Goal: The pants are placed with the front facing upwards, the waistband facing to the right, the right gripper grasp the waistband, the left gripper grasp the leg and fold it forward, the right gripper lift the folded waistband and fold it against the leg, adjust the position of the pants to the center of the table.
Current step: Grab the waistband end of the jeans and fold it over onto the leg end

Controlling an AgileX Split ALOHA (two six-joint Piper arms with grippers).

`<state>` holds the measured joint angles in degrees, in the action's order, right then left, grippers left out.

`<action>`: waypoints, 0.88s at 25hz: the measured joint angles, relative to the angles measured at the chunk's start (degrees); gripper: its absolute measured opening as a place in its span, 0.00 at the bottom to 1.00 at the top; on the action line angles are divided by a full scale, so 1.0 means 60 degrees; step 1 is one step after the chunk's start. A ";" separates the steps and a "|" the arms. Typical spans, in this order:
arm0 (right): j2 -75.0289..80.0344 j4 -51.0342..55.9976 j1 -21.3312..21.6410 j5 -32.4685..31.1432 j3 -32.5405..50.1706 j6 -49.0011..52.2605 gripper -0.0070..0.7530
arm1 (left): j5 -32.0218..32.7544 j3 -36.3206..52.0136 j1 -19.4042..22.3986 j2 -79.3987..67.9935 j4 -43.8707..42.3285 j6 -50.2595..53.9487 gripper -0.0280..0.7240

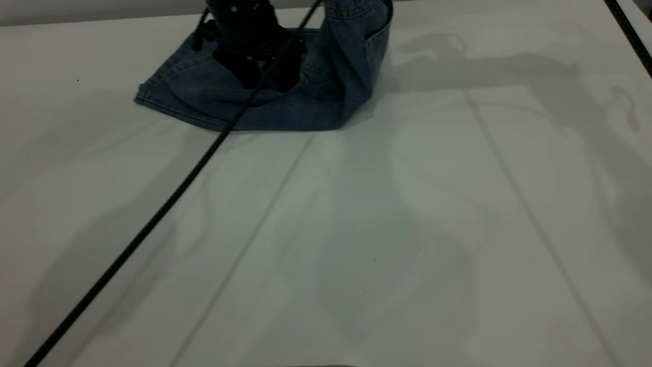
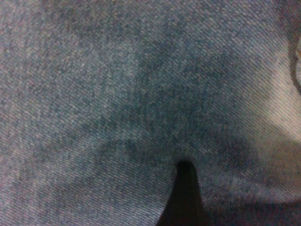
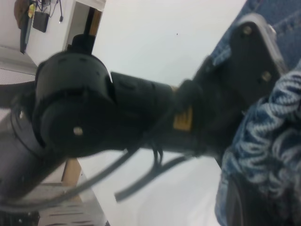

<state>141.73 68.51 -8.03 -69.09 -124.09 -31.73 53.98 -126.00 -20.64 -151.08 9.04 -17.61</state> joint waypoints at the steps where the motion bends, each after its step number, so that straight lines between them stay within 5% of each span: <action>1: 0.0000 0.0000 0.0000 -0.0004 0.0000 0.0000 0.08 | 0.0000 0.0000 -0.0058 0.0000 -0.0011 0.0009 0.77; 16: 0.0000 0.0000 -0.0046 0.0002 0.0000 0.0011 0.08 | 0.2187 -0.2871 0.0803 0.0698 -0.1663 0.0983 0.77; 22: 0.0000 0.0000 -0.0824 0.0763 -0.0011 -0.0126 0.08 | 0.2195 -0.4354 0.1253 0.0698 -0.1758 0.1345 0.77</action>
<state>141.73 68.51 -12.98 -64.51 -124.16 -32.49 67.15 -152.12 -13.13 -146.89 -1.51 -9.54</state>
